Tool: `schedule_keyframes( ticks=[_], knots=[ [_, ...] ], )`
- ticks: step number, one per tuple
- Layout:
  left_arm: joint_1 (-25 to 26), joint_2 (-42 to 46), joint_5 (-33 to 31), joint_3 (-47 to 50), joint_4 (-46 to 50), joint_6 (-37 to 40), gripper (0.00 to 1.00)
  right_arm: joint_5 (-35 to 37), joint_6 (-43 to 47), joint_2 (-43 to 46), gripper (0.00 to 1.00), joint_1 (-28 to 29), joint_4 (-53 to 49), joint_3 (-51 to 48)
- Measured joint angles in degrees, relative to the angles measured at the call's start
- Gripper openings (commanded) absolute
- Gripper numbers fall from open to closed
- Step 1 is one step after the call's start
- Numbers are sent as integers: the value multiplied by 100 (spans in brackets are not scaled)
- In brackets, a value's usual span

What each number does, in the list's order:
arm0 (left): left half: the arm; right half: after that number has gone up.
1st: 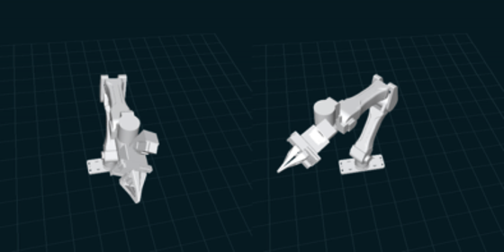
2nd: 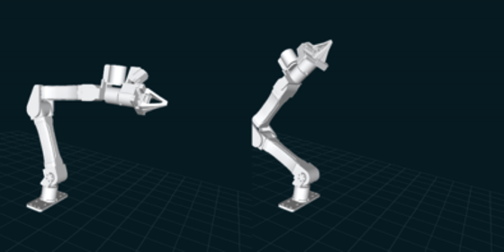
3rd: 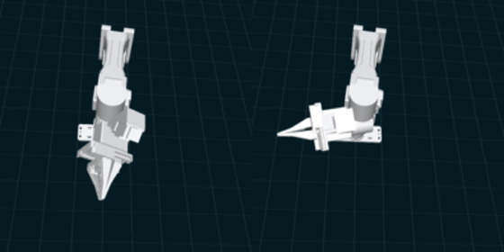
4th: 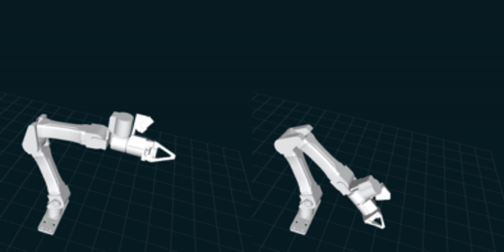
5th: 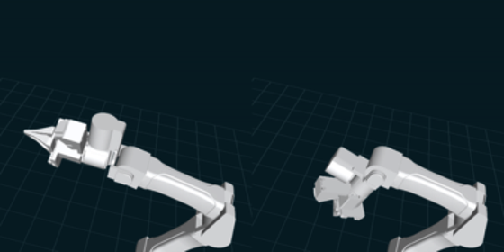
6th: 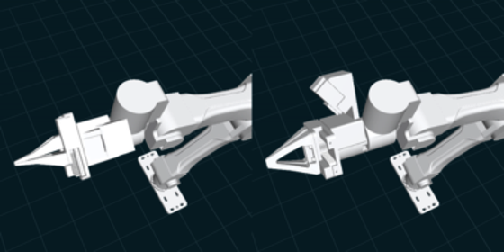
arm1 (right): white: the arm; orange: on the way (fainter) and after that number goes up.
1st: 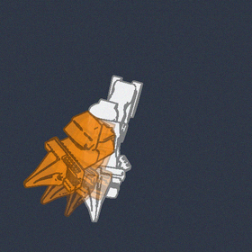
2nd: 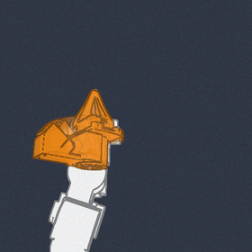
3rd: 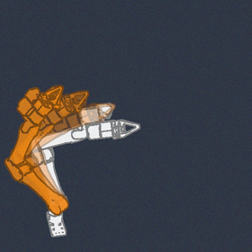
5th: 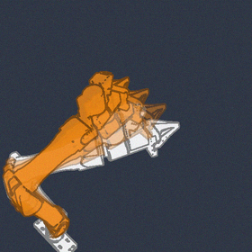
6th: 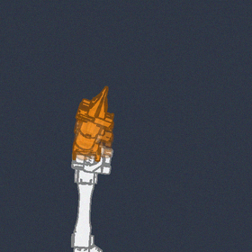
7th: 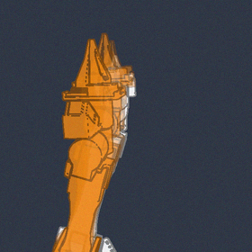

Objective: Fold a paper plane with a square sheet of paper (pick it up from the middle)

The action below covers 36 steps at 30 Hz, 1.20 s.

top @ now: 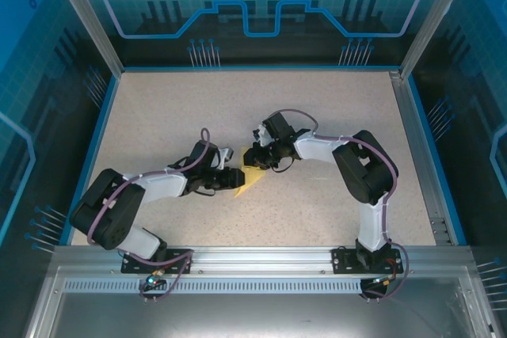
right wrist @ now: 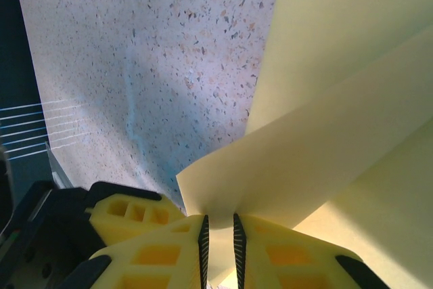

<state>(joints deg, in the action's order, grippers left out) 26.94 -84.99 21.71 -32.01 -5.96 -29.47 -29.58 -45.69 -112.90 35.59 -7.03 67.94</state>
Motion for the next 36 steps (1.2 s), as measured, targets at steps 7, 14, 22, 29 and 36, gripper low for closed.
schedule_keyframes(
  ticks=[7, 14, 22, 29, 36],
  knots=[
    [564, 94, -1049, -122, 603, 166, 50, -2, 0, 0, 20, 0, 2, 0],
    [1054, 50, -1956, -358, 911, 271, 44, -2, 0, 0, 20, 0, 2, 0],
    [1261, -85, -2524, -525, 1040, 315, 38, -2, -2, 0, 20, 0, 2, 0],
    [1421, -286, -2778, -625, 1049, 420, 34, -4, -2, 0, 20, 0, 2, 0],
    [1572, -424, -3128, -743, 1176, 459, 23, -4, -2, 0, 20, 0, 2, 0]
  ],
)
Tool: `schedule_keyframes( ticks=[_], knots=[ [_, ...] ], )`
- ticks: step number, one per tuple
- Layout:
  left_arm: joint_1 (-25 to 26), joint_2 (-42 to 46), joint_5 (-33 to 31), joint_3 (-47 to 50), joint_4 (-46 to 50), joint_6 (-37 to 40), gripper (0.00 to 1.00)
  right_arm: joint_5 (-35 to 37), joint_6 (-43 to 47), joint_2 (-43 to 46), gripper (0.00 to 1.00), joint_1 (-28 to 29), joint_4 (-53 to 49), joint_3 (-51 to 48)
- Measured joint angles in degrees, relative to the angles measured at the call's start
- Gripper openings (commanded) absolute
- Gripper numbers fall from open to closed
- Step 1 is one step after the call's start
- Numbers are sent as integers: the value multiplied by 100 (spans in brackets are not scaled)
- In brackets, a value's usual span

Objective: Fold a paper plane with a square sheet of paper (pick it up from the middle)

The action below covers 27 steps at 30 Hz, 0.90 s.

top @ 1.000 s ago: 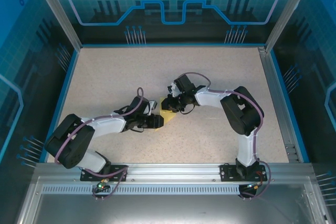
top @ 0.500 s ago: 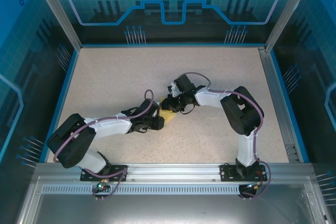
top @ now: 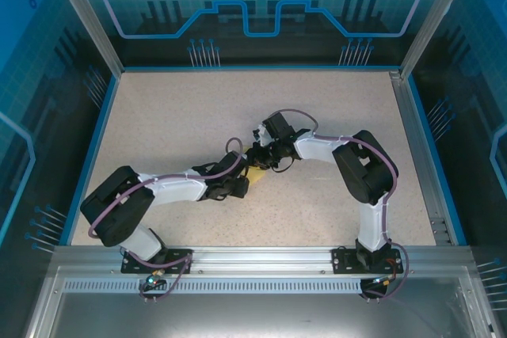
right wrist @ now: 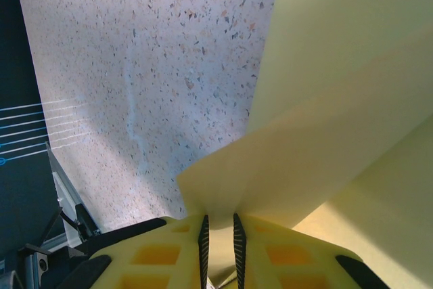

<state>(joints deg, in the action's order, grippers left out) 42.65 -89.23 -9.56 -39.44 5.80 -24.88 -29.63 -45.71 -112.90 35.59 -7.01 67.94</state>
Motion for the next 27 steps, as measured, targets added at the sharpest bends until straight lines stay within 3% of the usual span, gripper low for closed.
schedule_keyframes(
  ticks=[7, 14, 18, 27],
  knots=[
    [44, -42, -136, -28, 22, 44, 10, 2, 2, 0, 20, 0, -2, 0],
    [20, -33, -63, -26, 4, 111, 6, 2, 2, 0, 20, 0, -4, 0],
    [-221, 92, 424, 42, -129, 109, 5, 11, 4, 39, 20, 0, -13, -13],
    [-1270, 411, 2166, 463, -717, 85, 6, 57, 31, 706, 22, -118, -111, -398]
  ],
)
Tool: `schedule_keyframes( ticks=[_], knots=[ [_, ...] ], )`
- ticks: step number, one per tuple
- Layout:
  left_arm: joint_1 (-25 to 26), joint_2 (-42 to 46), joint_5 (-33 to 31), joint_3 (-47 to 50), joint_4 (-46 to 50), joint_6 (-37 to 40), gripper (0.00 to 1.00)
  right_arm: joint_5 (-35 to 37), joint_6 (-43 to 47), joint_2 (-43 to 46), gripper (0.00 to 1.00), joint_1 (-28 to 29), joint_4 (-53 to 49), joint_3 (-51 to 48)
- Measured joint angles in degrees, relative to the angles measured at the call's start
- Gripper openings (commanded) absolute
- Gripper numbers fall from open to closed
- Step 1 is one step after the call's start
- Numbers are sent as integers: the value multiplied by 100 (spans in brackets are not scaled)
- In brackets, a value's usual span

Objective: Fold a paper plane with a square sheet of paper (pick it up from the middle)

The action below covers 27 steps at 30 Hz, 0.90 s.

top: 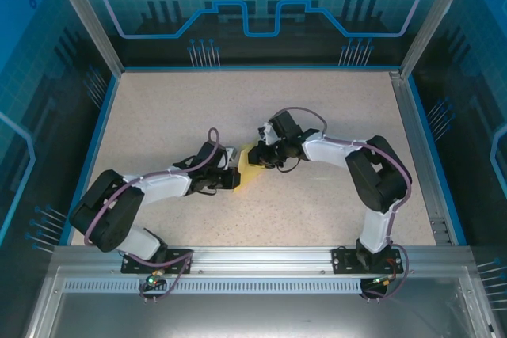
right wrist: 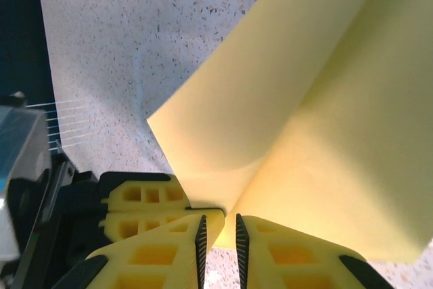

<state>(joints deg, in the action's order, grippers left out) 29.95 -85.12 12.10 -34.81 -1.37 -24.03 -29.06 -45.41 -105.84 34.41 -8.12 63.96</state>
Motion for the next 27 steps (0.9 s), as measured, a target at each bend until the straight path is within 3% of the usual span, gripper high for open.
schedule_keyframes(
  ticks=[7, 27],
  knots=[
    [-98, -293, 717, 24, -352, -42, 6, 9, 20, 149, 22, -28, 0, -98],
    [-251, -664, 1032, 354, -1150, -787, 4, -11, 17, -352, 21, 55, 0, 177]
  ],
)
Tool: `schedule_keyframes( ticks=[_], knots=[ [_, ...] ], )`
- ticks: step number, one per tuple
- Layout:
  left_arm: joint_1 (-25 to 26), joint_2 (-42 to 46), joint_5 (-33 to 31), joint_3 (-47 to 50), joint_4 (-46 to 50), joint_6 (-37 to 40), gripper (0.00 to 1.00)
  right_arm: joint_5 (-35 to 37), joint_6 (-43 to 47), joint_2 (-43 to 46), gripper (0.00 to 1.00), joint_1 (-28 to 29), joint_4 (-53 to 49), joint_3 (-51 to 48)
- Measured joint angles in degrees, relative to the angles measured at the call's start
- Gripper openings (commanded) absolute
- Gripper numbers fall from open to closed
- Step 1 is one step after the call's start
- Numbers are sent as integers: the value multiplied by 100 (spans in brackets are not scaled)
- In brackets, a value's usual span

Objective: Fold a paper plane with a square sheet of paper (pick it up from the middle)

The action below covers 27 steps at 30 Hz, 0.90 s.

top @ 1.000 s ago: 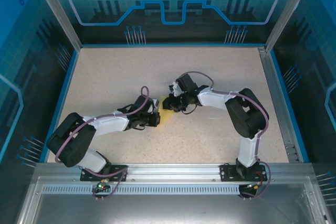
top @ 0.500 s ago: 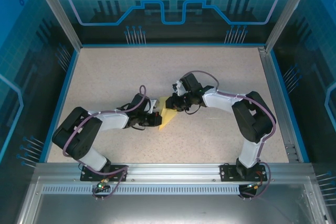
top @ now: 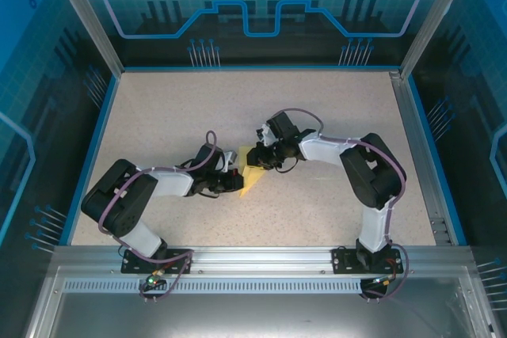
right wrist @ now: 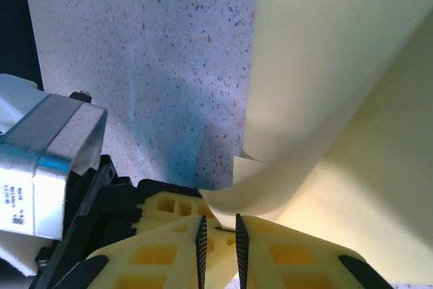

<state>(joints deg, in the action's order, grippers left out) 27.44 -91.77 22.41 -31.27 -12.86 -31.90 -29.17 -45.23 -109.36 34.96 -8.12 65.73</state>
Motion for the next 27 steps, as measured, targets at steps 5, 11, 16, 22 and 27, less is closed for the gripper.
schedule_keyframes(
  ticks=[5, 11, 16, 22, 27],
  knots=[
    [-13, 39, 11, 153, -256, -186, 7, -26, 2, -144, 21, 4, 2, 155],
    [-13, 122, -4, 219, -293, -275, 17, -175, 4, -398, 21, 4, 26, 348],
    [-13, 271, -26, 219, -111, -254, 24, -258, 4, -542, 21, 4, 24, 376],
    [-13, 452, -120, 219, 236, -251, 18, -284, 4, -544, 21, 4, 31, 376],
    [-24, 490, -188, 214, 356, -251, 11, -289, 4, -544, 21, 4, 37, 376]
  ],
)
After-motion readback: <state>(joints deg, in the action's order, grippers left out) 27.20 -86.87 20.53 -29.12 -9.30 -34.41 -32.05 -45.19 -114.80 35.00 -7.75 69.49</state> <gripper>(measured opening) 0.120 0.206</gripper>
